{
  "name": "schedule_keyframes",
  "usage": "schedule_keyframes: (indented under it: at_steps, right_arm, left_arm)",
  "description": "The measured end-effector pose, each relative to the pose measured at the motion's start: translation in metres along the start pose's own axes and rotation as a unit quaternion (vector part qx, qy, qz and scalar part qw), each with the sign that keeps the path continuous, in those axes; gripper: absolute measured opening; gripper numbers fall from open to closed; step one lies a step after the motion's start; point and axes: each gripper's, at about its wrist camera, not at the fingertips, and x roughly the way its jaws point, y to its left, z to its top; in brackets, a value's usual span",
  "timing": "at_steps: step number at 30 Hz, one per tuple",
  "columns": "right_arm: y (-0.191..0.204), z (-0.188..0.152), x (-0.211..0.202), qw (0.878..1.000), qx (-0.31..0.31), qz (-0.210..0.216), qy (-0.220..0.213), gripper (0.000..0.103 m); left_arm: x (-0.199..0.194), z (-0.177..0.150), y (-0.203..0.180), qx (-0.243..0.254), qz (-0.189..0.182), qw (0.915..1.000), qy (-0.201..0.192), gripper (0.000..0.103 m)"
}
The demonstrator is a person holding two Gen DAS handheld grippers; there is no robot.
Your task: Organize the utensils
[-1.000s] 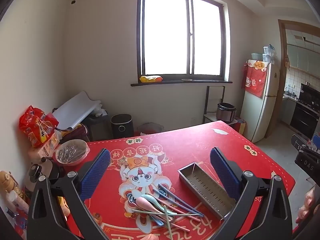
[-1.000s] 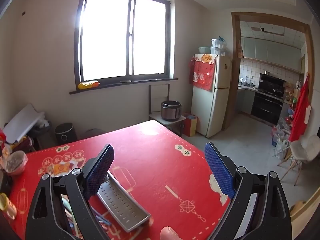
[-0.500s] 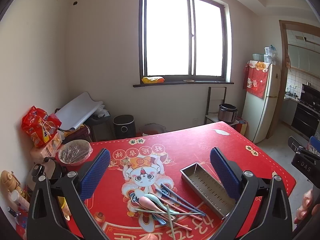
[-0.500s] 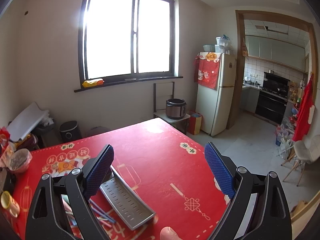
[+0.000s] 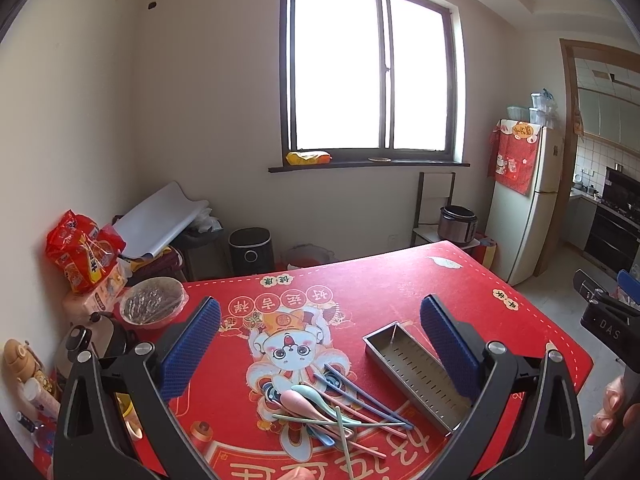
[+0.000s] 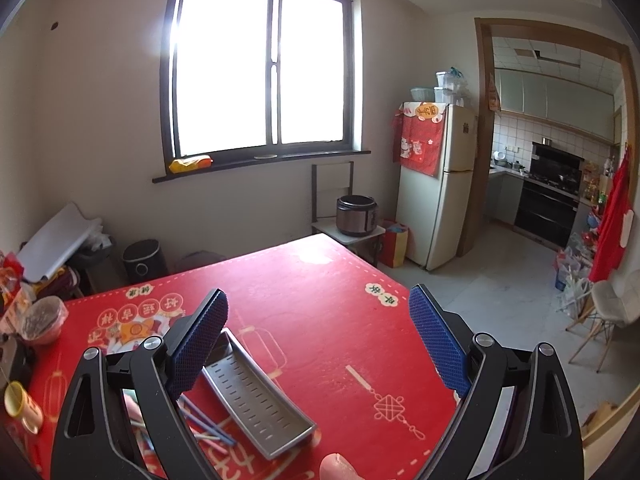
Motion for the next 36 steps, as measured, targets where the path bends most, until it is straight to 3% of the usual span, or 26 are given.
schedule_keyframes:
  at_steps: [36]
  right_arm:
    - [0.0094,0.0031,0.004,1.0,-0.005,0.004,0.006,0.089]
  left_arm:
    - [0.0029,0.0013,0.0026,0.0,0.0,1.0,0.002,0.098]
